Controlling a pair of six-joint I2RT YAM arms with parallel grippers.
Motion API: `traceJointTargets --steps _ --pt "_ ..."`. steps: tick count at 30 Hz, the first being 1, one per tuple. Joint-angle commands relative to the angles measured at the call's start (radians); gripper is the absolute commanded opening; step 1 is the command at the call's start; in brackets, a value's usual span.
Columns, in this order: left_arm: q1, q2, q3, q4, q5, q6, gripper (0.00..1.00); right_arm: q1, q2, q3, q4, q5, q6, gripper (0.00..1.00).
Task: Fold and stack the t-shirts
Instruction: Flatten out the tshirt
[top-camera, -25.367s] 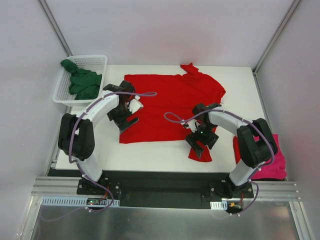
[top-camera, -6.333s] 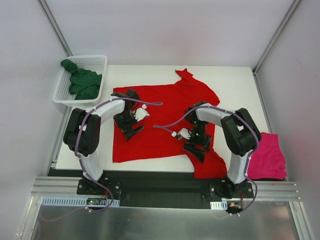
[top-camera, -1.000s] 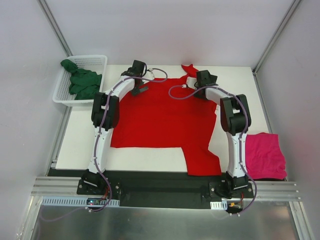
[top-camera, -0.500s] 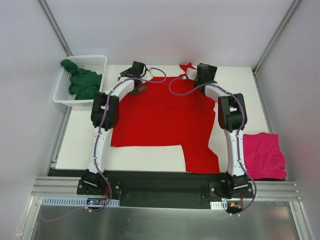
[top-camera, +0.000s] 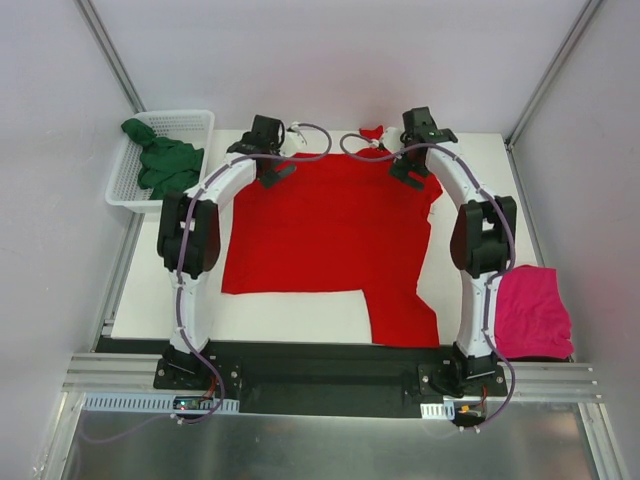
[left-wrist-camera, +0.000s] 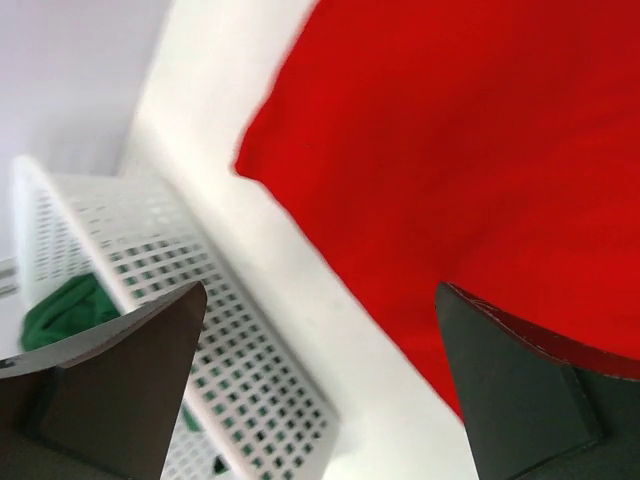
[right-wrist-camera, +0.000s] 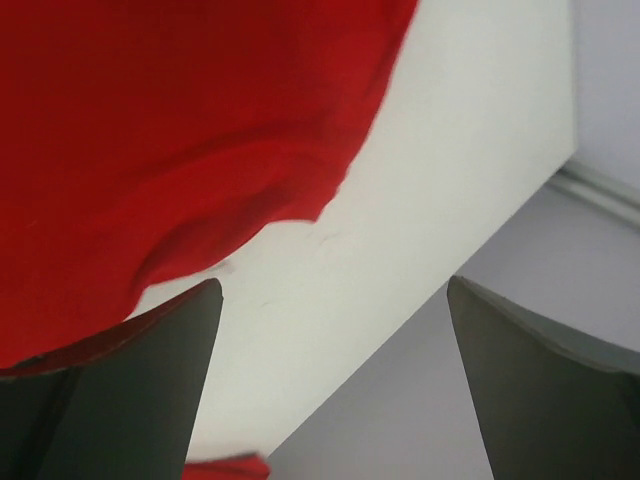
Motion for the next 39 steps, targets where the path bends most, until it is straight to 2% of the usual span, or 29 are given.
traceJointTargets --steps 1,3,6,11,16,20,24,31,35,39 --pt "-0.021 -0.027 -0.083 -0.117 0.13 -0.04 0.99 -0.018 -0.018 0.051 -0.378 -0.205 0.153 1.0" --pt "-0.021 -0.009 -0.099 -0.159 0.167 -0.042 0.99 -0.023 0.008 0.076 -0.473 -0.289 0.187 1.0" --pt "-0.019 0.01 -0.102 -0.227 0.227 -0.054 0.99 -0.039 0.042 0.091 -0.53 -0.421 0.224 1.0" --pt "-0.006 0.047 -0.048 -0.299 0.311 -0.089 0.99 -0.049 0.074 0.113 -0.532 -0.555 0.259 1.0" --pt "0.031 0.082 0.042 -0.312 0.325 -0.176 0.99 -0.064 0.094 0.16 -0.506 -0.648 0.341 1.0" --pt "0.068 0.114 0.119 -0.317 0.299 -0.3 0.99 -0.07 0.121 0.211 -0.472 -0.684 0.412 1.0" --pt "0.094 0.107 0.134 -0.319 0.322 -0.388 0.99 -0.07 0.149 0.232 -0.461 -0.728 0.452 1.0" --pt "0.099 0.113 0.116 -0.329 0.439 -0.474 0.99 -0.064 0.175 0.179 -0.429 -0.698 0.483 1.0" --pt "0.099 0.143 0.127 -0.339 0.465 -0.47 0.99 -0.05 0.172 0.16 -0.395 -0.583 0.464 1.0" --pt "0.097 0.163 0.148 -0.343 0.474 -0.468 0.99 -0.017 0.105 -0.02 -0.221 -0.472 0.411 1.0"
